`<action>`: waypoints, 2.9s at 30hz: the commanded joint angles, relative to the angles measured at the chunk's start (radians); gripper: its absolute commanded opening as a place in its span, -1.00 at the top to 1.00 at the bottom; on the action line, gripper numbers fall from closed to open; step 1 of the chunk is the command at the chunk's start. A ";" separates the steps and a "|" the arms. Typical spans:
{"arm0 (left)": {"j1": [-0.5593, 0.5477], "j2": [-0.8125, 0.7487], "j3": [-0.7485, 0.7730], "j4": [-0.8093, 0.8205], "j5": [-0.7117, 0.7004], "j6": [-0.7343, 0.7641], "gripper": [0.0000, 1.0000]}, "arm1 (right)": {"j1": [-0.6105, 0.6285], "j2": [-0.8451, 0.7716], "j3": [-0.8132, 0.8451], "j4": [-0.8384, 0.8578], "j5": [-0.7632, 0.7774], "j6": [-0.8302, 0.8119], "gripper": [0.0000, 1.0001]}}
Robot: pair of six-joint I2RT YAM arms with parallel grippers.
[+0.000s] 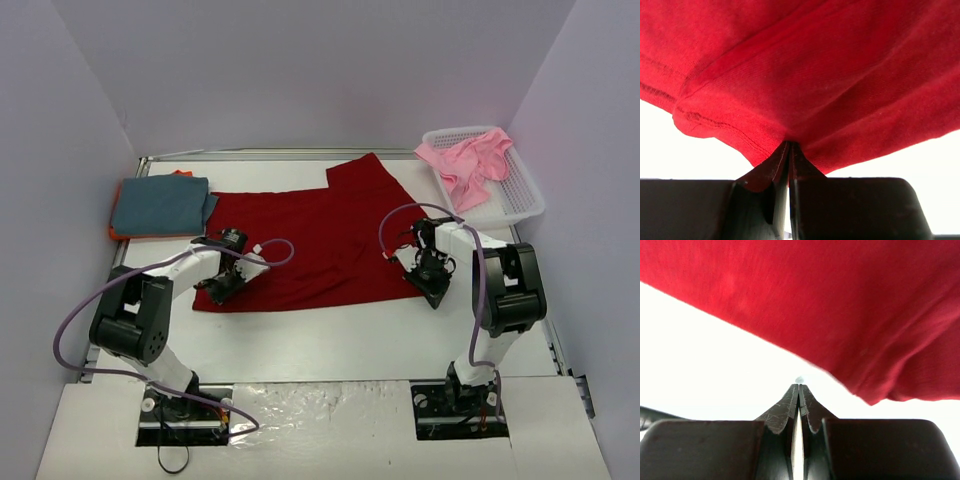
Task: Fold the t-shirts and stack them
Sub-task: Fold the flattened tshirt in 1/3 of the way, then grap the side of the flattened tshirt furthest away from the robot with both arms
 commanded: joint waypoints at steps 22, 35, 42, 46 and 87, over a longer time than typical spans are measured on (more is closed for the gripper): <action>0.047 -0.275 0.424 -0.091 -0.094 -0.190 0.95 | -0.008 0.230 0.673 -0.227 -0.110 -0.043 1.00; 0.120 -0.231 0.386 -0.043 -0.142 -0.191 0.95 | -0.051 0.486 0.554 -0.089 -0.115 -0.074 1.00; 0.145 -0.257 0.363 -0.045 -0.149 -0.172 0.95 | -0.107 0.403 0.326 -0.063 -0.069 -0.125 1.00; 0.147 -0.254 0.361 -0.049 -0.116 -0.188 0.95 | -0.141 0.323 0.225 -0.058 -0.035 -0.148 1.00; 0.452 0.892 1.568 0.038 0.986 -0.634 -0.23 | 0.005 0.412 0.975 -0.010 -0.219 0.118 -0.11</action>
